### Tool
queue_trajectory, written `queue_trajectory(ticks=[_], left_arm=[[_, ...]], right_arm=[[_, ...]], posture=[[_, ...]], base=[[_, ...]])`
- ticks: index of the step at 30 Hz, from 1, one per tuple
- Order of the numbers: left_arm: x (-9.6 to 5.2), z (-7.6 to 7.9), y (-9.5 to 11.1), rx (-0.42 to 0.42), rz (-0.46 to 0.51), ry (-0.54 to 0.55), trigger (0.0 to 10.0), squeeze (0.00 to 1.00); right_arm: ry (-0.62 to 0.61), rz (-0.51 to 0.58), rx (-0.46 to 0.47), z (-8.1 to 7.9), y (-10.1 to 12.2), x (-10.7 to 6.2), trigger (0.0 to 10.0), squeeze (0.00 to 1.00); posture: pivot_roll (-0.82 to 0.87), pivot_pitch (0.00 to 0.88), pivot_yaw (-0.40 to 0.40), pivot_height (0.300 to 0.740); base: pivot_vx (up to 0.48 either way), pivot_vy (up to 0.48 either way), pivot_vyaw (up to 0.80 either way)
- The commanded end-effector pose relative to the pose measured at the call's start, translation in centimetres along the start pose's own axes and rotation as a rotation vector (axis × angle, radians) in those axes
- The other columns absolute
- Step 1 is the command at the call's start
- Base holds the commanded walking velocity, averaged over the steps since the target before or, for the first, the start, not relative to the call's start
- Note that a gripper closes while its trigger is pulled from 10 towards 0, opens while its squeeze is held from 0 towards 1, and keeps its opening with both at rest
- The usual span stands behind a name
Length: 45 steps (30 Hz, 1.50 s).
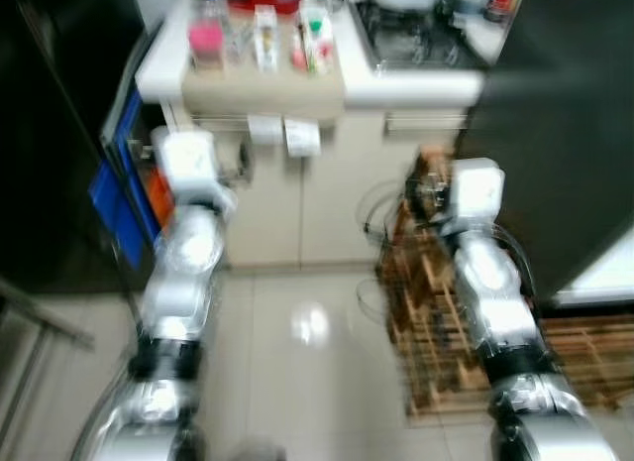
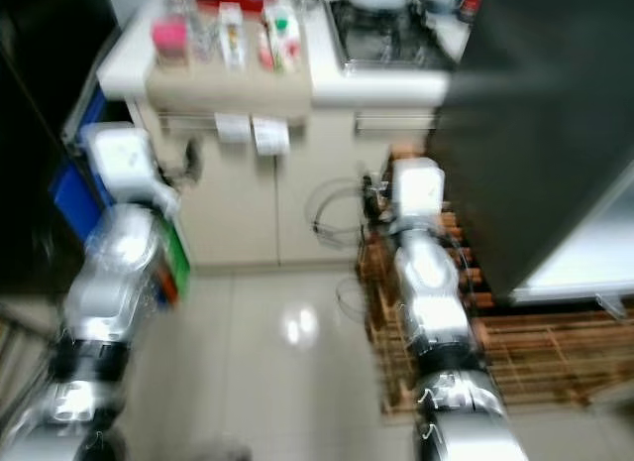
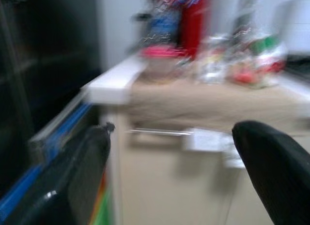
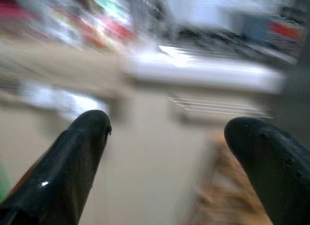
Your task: Restocking fridge
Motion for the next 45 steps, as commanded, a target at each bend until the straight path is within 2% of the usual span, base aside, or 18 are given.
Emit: queue_trajectory(ticks=[1,13,20,26,30,33,40,45], left_arm=[[-0.2,2.3,0.6,-0.029,0.012,-0.056,10.0,0.0],[0.1,2.2,0.7,-0.04,0.017,-0.049,10.0,0.0],[0.0,1.6,1.5,-0.043,0.042,-0.023,10.0,0.0],[-0.1,1.6,1.9,-0.043,0.054,-0.018,10.0,0.0],[-0.1,1.1,2.8,-0.022,0.094,0.007,10.0,0.0],[0.0,1.1,3.0,-0.036,0.096,0.005,10.0,0.0],[0.1,1.6,3.6,-0.029,0.114,-0.048,10.0,0.0],[-0.1,2.7,4.8,-0.064,0.148,-0.138,10.0,0.0]], right_arm=[[-0.069,-0.011,-0.019,2.6,-0.1,-0.7,10.0,0.0],[-0.059,-0.013,-0.025,2.2,-0.1,-0.6,10.0,0.0],[0.006,-0.001,-0.05,0.9,0.3,-0.3,10.0,0.0],[-0.007,-0.014,-0.034,0.9,0.1,-0.3,10.0,0.0],[-0.013,-0.009,-0.023,1.2,0.3,-0.2,10.0,0.0],[-0.011,-0.007,-0.025,1.1,0.3,-0.3,10.0,0.0],[-0.043,0.02,-0.043,1.5,0.8,-0.5,10.0,0.0],[-0.063,0.058,-0.074,1.8,1.6,-1.1,10.0,0.0]], posture=[[-0.01,0.0,-0.018,0.74],[-0.01,0.0,-0.015,0.74],[0.0,0.0,-0.013,0.74],[0.0,0.0,-0.018,0.74],[0.0,0.0,-0.019,0.74],[0.0,0.0,-0.018,0.74],[-0.01,0.0,-0.022,0.74],[-0.02,0.0,-0.025,0.74]], base=[[0.472,0.0,0.0],[0.472,0.0,0.0],[0.48,0.0,0.61],[0.48,0.0,0.65],[0.474,0.0,0.0],[0.456,0.0,0.0],[0.062,0.0,0.0],[0.0,0.0,0.0]])
Point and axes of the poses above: a point about 5 cm out from each wrist's last joint towards the gripper, its own x axis pointing out of the wrist towards the gripper, its own y axis along the axis of the wrist's last joint, z = x × y, the point moved 2 cm from there along x, pointing out of the wrist towards the gripper, and after that the axes turned 11 degrees about x, right-handed, at the moved point
